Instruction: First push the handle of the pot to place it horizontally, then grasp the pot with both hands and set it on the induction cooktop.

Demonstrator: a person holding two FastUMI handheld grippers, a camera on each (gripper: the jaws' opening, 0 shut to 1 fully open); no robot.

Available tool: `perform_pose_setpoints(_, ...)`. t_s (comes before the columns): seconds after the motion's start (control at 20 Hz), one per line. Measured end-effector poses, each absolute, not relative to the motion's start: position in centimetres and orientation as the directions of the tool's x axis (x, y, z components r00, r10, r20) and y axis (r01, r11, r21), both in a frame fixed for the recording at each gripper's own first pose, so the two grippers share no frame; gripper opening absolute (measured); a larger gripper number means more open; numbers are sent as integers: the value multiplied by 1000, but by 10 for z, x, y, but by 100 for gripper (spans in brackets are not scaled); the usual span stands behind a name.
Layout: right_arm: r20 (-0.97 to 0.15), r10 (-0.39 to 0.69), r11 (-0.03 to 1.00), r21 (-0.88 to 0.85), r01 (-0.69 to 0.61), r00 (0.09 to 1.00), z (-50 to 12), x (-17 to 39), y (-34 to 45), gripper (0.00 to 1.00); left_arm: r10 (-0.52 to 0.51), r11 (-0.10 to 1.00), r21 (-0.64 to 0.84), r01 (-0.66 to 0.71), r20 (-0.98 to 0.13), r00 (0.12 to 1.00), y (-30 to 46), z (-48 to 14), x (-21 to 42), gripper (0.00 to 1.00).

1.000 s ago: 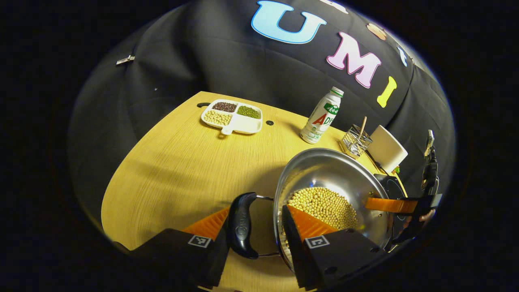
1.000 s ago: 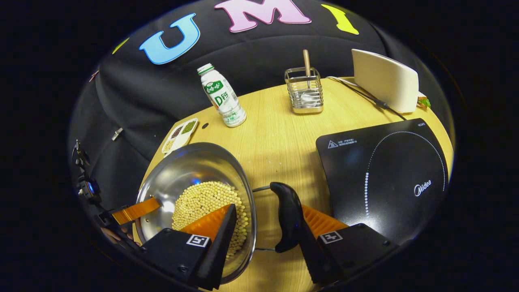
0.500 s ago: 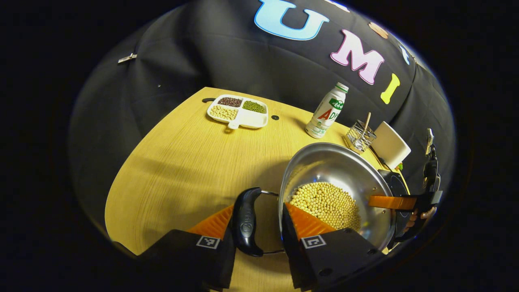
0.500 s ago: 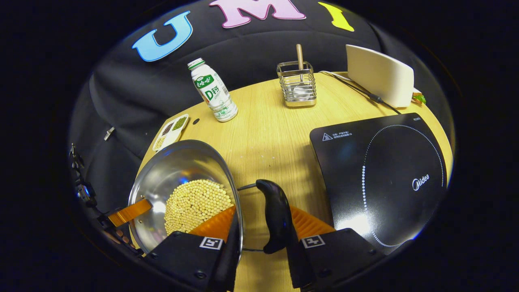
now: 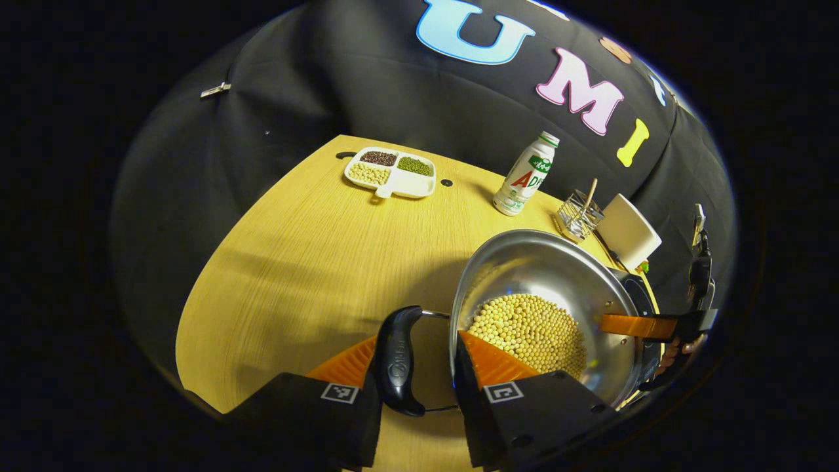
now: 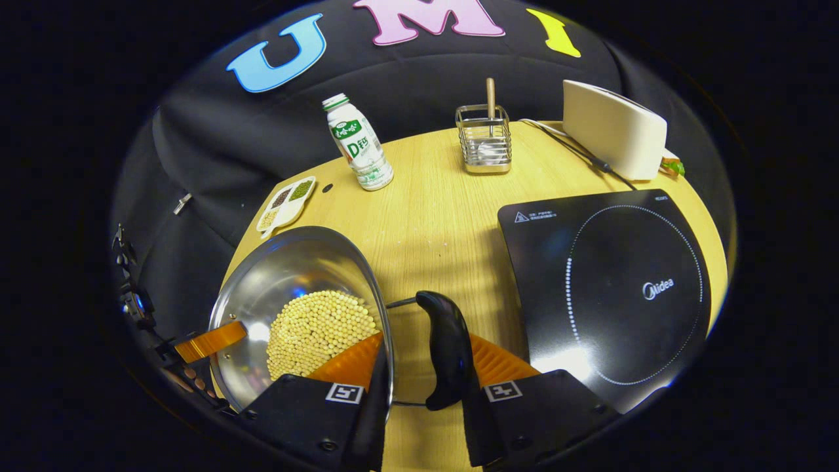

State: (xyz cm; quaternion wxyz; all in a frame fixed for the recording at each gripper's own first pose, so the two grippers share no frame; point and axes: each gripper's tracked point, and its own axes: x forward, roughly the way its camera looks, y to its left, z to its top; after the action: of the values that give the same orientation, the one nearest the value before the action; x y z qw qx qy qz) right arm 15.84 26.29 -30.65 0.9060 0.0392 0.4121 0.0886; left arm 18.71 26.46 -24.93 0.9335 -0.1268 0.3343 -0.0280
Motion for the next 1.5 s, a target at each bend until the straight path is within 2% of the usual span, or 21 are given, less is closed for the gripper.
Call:
perform_pose_setpoints(0.4, -718, 213, 977, 150, -152, 663, -244, 118, 234, 52, -127, 964, -262, -39, -588, 799, 231, -199, 137, 54)
perform_pose_setpoints(0.75, -688, 190, 981, 155, -114, 701, -216, 93, 182, 52, -158, 971, -240, 22, -566, 809, 181, -181, 124, 54)
perform_pose_setpoints(0.95, -662, 164, 985, 154, -81, 732, -202, 92, 144, 52, -182, 971, -233, 55, -565, 805, 143, -177, 127, 54)
perform_pose_setpoints(1.2, -673, 137, 988, 147, -50, 726, -194, 93, 94, 52, -203, 972, -218, 90, -576, 792, 95, -177, 135, 54)
perform_pose_setpoints(1.5, -674, 142, 988, 135, -67, 725, -186, 113, 37, 52, -197, 970, -233, 70, -586, 786, 37, -184, 146, 54)
